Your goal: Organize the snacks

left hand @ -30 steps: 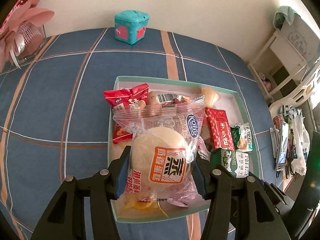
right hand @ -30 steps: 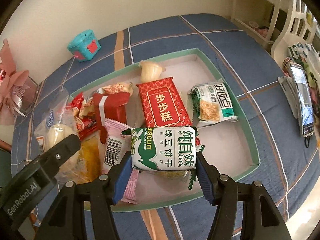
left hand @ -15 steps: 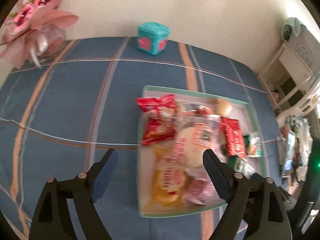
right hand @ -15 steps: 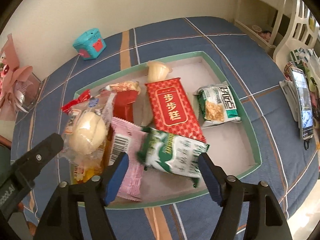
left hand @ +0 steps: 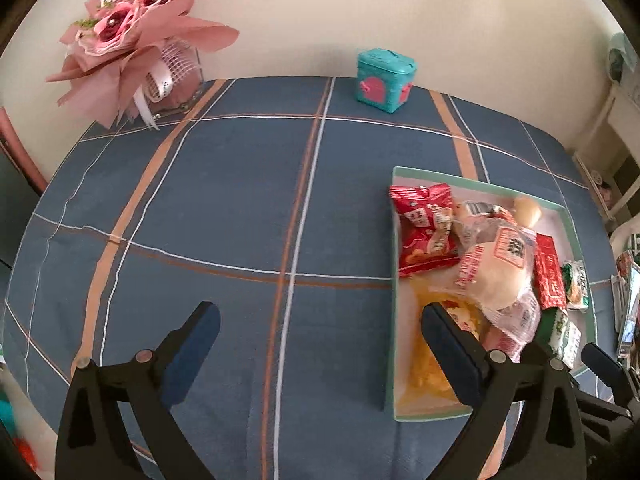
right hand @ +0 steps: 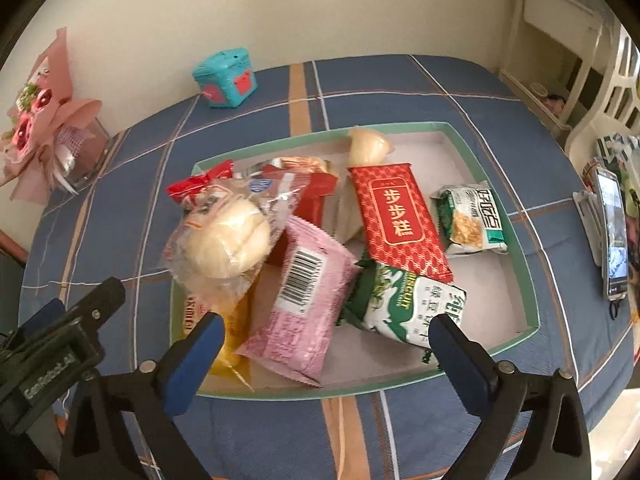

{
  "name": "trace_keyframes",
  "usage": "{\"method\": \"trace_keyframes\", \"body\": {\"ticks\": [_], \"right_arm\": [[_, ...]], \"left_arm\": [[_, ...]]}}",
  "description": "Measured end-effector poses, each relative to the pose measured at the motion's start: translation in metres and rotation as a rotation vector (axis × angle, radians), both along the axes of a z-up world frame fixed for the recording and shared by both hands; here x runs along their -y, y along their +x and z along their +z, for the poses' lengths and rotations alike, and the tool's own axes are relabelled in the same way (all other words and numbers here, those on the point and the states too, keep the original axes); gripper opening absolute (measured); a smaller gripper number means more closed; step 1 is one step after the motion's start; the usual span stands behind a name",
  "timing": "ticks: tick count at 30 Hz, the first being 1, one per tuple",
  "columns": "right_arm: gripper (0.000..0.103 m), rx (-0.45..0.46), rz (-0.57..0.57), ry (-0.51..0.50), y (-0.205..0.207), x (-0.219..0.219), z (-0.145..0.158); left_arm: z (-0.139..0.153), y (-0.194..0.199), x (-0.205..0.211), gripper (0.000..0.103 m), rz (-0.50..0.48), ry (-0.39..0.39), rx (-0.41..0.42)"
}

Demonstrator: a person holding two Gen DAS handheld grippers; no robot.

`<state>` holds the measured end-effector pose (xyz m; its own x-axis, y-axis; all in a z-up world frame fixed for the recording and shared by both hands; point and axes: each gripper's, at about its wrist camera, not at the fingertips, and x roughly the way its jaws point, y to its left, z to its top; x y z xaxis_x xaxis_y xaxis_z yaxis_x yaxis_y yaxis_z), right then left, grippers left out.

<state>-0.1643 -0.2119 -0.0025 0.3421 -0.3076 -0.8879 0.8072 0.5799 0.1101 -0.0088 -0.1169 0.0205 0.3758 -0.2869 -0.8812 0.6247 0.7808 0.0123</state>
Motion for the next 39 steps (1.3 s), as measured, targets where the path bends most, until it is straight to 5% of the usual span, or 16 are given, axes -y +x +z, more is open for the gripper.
{"method": "trace_keyframes", "body": {"ticks": [15, 24, 39], "right_arm": [[0.103, 0.000, 0.047, -0.034, 0.007, -0.019, 0.000], [0.103, -0.004, 0.071, -0.051, 0.006, -0.032, 0.001], [0.103, 0.018, 0.098, -0.063, -0.002, -0.049, 0.007]], "left_arm": [[0.001, 0.001, -0.014, 0.100, 0.061, 0.092, 0.124], [0.003, -0.009, -0.027, 0.100, 0.061, 0.133, 0.113], [0.022, -0.031, -0.061, 0.100, 0.072, 0.119, 0.166]]}}
